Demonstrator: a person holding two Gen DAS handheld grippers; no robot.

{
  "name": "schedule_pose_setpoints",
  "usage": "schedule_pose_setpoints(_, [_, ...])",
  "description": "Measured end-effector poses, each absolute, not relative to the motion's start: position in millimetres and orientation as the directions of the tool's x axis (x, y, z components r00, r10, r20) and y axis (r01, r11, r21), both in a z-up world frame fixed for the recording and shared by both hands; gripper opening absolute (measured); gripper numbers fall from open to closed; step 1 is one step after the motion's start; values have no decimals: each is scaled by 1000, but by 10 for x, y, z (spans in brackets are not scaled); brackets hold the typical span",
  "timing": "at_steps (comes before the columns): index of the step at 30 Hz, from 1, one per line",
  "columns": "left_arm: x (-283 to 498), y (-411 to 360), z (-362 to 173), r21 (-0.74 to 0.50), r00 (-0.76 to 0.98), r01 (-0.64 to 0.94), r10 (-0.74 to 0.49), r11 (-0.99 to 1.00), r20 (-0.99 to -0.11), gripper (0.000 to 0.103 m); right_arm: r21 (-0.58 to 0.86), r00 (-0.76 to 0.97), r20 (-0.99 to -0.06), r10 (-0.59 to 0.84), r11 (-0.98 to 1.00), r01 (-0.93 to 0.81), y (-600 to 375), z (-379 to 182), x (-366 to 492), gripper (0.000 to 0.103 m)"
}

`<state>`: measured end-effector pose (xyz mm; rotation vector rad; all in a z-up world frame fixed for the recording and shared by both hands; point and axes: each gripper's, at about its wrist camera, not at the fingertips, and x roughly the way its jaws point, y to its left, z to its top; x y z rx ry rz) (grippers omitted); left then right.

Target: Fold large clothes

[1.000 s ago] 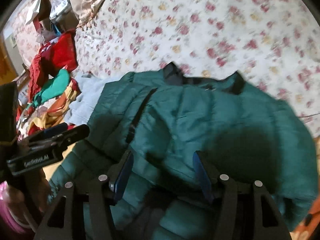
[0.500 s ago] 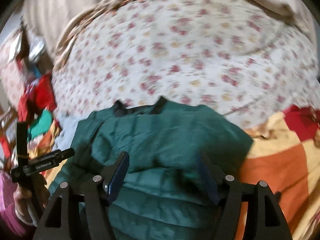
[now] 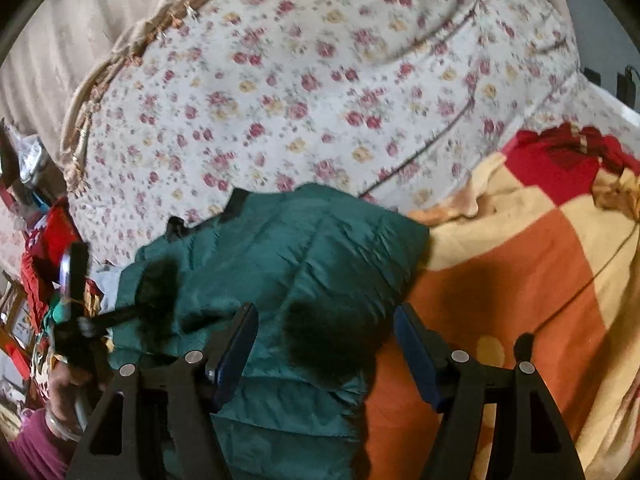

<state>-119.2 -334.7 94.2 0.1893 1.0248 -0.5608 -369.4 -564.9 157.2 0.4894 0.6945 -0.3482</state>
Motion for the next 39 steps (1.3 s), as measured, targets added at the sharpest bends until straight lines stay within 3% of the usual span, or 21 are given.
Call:
schedule_pose_setpoints(10, [-1043,-2676,1534,14,584,500,-325,866,-744,15,335,694,-713,-96,824,458,-5569,1293,-3351,68])
schedule_pose_setpoints(14, [-877,-2292,1380,29,590,443,-267,896,-761,15,331,696,-712,-94,829,451,-5524,1258,-3134,77])
schedule_pose_setpoints(21, [-863,-2056,941,-28,531,405,-260,914,-807,15,358,668,-741,-75,798,486,-5657,1081,-2748,78])
schedule_pose_setpoints(23, [-863,-2055,907,-31,533,406,-264,913,-804,16,294,657,-744,-120,824,484,-5622,1109,-2671,57])
schedule_pose_setpoints(24, [-851,-2068,895,-31,532,409,-266,912,-804,16,250,644,-748,-157,833,493,-5607,1125,-2633,56])
schedule_pose_setpoints(27, [-811,-2096,885,-35,534,420,-278,907,-799,21,219,623,-754,-206,816,534,-5670,1097,-2557,56])
schedule_pose_setpoints(29, [-798,-2137,864,-37,533,419,-279,907,-799,33,219,610,-763,-216,801,558,-5741,1033,-2511,56])
schedule_pose_setpoints(39, [-772,-2176,808,-11,545,410,-255,912,-798,43,179,573,-783,-241,796,579,-5737,1246,-2542,58])
